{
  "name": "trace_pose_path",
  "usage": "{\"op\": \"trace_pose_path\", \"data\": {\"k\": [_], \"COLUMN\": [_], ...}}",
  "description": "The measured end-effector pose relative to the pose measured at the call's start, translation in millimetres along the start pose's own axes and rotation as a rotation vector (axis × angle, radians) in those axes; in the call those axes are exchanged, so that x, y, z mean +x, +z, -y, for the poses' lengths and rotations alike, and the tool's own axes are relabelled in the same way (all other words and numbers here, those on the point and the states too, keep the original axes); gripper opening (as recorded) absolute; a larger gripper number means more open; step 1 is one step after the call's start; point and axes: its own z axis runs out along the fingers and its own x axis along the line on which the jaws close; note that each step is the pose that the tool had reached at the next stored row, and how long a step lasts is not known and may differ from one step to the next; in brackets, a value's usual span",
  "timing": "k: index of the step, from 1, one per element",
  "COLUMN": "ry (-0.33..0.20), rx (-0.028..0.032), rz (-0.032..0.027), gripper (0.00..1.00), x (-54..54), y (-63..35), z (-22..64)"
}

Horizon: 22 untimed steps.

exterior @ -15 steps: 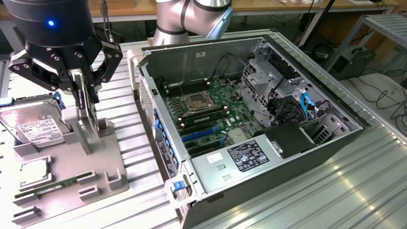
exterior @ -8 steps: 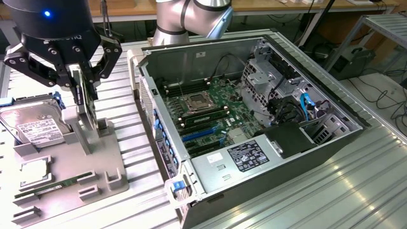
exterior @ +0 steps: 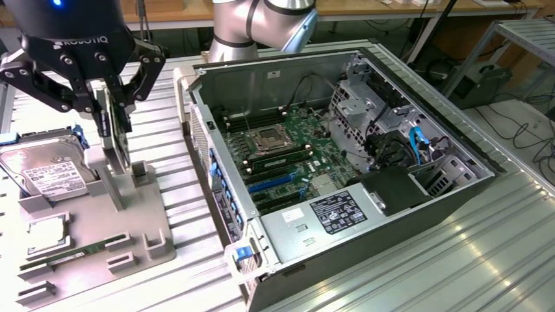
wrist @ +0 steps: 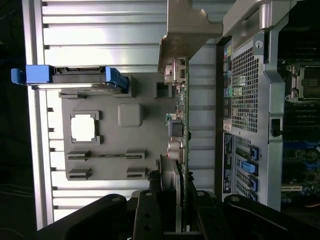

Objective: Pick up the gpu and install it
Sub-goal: 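Pick up the gpu and move the gpu toward the slot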

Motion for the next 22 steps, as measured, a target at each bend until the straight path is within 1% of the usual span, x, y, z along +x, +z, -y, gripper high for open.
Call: {"op": "trace_pose_path", "data": {"k": [4, 12, 22], "ry": [0.000, 0.000, 0.000], "rx": [-0.0001, -0.0002, -0.0002], "rz": [0.0000, 0.0000, 0.0000], "gripper": [0.28, 0.28, 0.28], "x": [0.0, -1.2, -5.3], "y": [-3.5, -3.6, -3.5], "z": [0.0, 0.0, -0.1]}}
